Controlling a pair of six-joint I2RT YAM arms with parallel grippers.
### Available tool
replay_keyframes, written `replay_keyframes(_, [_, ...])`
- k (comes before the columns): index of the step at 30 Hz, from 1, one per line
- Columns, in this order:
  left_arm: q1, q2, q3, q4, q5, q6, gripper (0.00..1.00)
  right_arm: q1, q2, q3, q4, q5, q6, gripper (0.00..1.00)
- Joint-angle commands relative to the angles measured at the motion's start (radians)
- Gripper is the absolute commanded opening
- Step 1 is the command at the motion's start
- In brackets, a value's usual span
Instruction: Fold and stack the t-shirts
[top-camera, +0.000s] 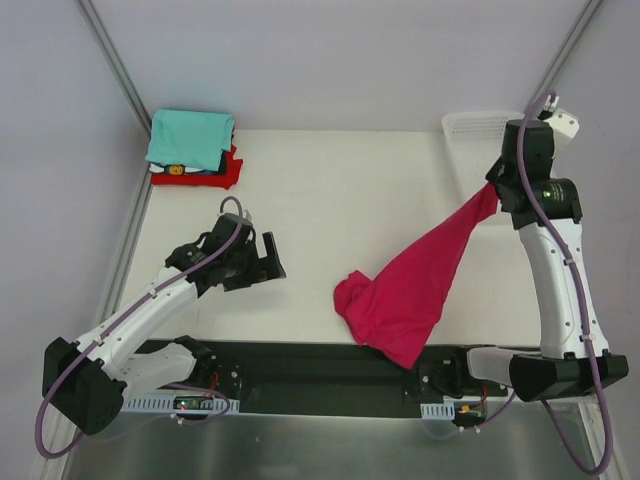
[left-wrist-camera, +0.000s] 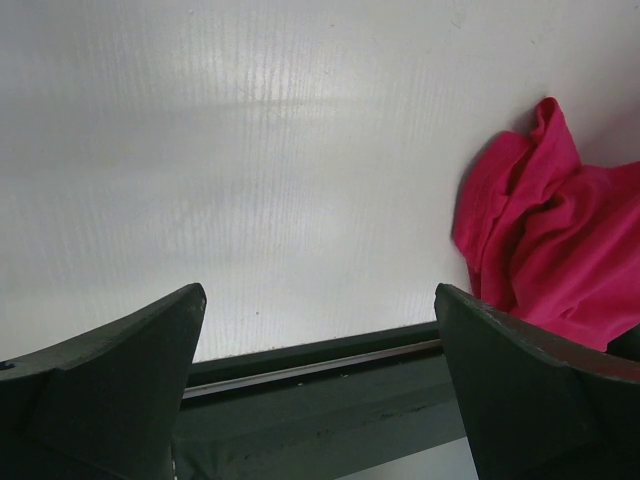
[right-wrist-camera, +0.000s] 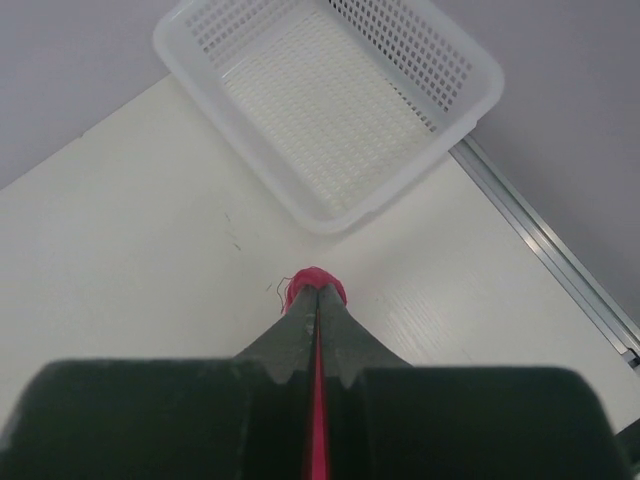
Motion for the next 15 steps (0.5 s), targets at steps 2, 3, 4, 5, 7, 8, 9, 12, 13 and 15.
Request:
replay_keyframes(2, [0.002, -0.016, -0.01, 0.001, 0.014, 0.012, 0.99, -0.013, 0.036, 0.083, -0.002, -0.1, 0.01, 0.01])
replay_keyframes(3, [0.002, -0.013, -0.008, 0.0, 0.014, 0.012, 0.99, -0.013, 0.059, 0.099, -0.007, -0.207, -0.004, 0.01])
replay_keyframes(4, [0.002, -0.009, -0.007, 0.001, 0.014, 0.012, 0.99, -0.012, 0.108, 0.111, -0.007, -0.26, -0.01, 0.01])
replay_keyframes(5, [0.002, -0.004, -0.007, 0.001, 0.017, 0.013, 0.99, -0.003, 0.131, 0.141, -0.013, -0.304, -0.018, 0.01])
replay_keyframes(7, [0.002, -0.002, -0.005, 0.001, 0.025, 0.013, 0.99, 0.017, 0.212, 0.178, -0.01, -0.416, -0.063, 0.01])
replay_keyframes(8, [0.002, -0.002, -0.005, 0.0, 0.028, 0.012, 0.99, 0.049, 0.241, 0.245, -0.021, -0.437, -0.086, 0.01])
replay_keyframes(9, [0.002, -0.002, -0.002, 0.001, 0.037, 0.01, 0.99, 0.068, 0.275, 0.292, -0.016, -0.507, -0.119, 0.01])
replay_keyframes(12, [-0.013, 0.014, 0.016, 0.01, 0.058, 0.013, 0.96, 0.158, 0.366, 0.477, -0.001, -0.711, -0.28, 0.01])
replay_keyframes(13, [-0.039, 0.03, 0.024, 0.01, 0.058, 0.013, 0.95, 0.187, 0.375, 0.516, 0.004, -0.723, -0.327, 0.01])
replay_keyframes(15, [-0.064, 0.05, 0.039, 0.012, 0.058, 0.015, 0.95, 0.261, 0.399, 0.652, 0.01, -0.713, -0.338, 0.01])
